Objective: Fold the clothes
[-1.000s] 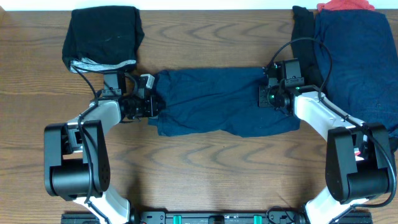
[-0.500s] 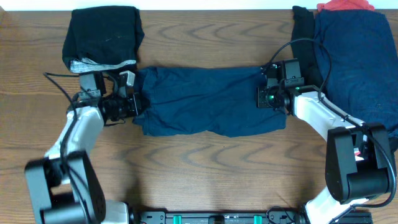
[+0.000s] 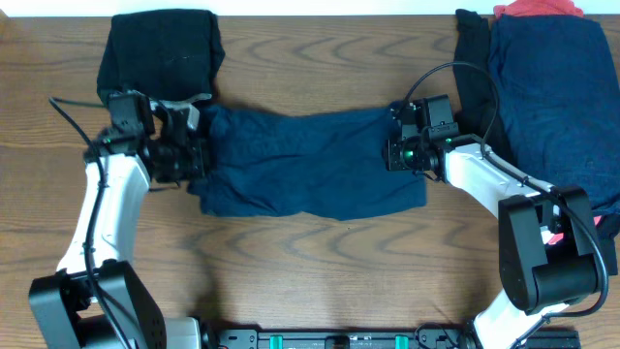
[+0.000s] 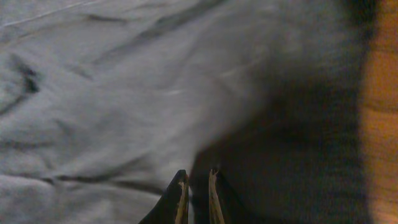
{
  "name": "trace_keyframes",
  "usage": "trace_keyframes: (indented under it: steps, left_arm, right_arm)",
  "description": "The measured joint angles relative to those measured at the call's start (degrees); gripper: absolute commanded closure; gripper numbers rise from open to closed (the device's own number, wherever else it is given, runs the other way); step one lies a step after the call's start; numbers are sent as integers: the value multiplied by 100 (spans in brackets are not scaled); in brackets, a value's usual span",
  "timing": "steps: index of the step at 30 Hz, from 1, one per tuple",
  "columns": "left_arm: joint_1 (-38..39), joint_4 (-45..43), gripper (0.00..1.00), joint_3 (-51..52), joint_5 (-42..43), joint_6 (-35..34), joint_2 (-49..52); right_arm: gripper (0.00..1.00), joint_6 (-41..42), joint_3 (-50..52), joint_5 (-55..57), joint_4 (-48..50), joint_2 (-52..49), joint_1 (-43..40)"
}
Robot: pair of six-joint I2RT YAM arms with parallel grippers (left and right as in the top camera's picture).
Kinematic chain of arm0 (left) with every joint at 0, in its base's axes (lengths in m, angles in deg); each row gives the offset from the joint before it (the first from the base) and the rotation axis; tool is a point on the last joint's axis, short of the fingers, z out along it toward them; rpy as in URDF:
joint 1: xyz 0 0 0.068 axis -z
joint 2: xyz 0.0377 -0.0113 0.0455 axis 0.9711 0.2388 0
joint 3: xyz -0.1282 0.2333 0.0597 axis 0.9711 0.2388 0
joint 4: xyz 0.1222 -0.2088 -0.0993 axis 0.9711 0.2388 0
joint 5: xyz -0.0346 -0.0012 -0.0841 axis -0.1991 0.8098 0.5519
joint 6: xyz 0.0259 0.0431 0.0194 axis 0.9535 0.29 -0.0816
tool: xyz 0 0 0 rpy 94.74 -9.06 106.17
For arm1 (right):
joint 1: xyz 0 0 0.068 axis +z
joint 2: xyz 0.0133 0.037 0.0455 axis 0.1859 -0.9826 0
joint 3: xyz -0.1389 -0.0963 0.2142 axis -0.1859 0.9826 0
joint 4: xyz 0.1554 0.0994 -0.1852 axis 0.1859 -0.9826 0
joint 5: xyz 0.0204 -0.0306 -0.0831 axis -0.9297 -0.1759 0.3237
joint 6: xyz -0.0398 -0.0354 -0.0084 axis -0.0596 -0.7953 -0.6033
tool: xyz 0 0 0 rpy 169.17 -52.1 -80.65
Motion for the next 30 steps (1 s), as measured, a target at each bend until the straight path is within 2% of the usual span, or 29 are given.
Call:
trace_keyframes:
  steps: [9,18,24,30]
  left_arm:
    - [17,140,94,-485,-249,44,-2]
    - [251,177,94,-485,48,39,-13]
    - [1167,-326,94,-485,140,-162,-33]
    - [2337,-1353,94,-485,157,-669,-33]
  right_arm:
    - [89,70,0,-20,170,-57,205]
    - [89,411,-70,-249,708,-586,269]
    - [90,518,-105,-339,756,-636,269]
    - [90,535,-116,-343,743,-640,269]
